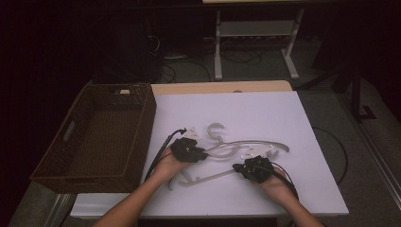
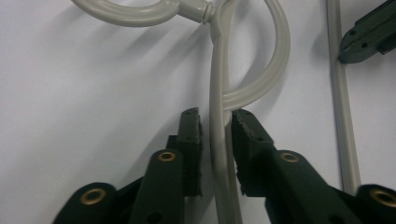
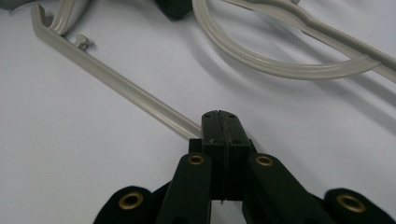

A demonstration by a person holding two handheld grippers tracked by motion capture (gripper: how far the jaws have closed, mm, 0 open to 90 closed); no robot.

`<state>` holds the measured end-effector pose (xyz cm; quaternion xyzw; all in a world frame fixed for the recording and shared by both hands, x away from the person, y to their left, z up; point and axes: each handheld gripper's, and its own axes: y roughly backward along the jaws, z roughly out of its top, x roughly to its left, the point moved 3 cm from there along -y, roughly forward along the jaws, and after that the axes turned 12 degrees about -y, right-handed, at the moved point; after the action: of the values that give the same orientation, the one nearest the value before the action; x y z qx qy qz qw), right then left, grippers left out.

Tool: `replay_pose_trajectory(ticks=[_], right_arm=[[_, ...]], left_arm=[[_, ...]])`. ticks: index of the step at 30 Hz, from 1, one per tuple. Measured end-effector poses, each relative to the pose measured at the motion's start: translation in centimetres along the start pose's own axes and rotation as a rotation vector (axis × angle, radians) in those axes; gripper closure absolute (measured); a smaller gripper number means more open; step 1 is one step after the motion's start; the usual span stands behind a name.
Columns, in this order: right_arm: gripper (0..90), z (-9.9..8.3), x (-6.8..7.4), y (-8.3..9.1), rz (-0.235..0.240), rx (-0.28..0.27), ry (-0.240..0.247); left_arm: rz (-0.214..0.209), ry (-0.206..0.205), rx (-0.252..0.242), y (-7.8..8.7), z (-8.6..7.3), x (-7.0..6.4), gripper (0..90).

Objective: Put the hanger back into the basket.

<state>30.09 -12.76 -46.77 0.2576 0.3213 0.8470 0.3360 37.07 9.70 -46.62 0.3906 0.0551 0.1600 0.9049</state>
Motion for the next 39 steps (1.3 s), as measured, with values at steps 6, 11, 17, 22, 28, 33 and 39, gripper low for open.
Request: replay_pose_trajectory(ticks=[6, 11, 17, 22, 28, 33, 39], right_arm=[[89.6, 0.0, 0.0, 0.0, 0.002, 0.000, -0.003], [89.5, 0.0, 0.0, 0.0, 0.002, -0.001, -0.005], [89.4, 0.0, 0.0, 0.0, 0.000, -0.002, -0.004], [85.1, 0.3, -0.1, 0.8, 0.031, -0.044, -0.005], [73.7, 0.9, 0.4, 2.5, 0.070, -0.133, 0.005], [54.1, 1.3, 0.5, 3.6, 0.096, -0.189, -0.002], [27.2, 1.8, 0.2, 5.3, 0.107, -0.280, -0.020]], left_arm=[[0.002, -0.020, 0.014, -0.1, 0.1, 0.0, 80.5], [0.016, -0.009, 0.006, 0.0, 0.3, -0.2, 81.3], [0.027, -0.029, 0.005, 0.3, 0.5, -0.1, 81.8], [0.048, -0.037, -0.004, 0.6, 0.9, -0.3, 81.9], [0.062, -0.041, -0.016, 1.1, 1.2, -0.5, 82.0], [0.071, -0.031, -0.035, 1.7, 1.4, -0.5, 82.0], [0.070, -0.033, -0.035, 2.4, 1.6, -0.6, 82.0]])
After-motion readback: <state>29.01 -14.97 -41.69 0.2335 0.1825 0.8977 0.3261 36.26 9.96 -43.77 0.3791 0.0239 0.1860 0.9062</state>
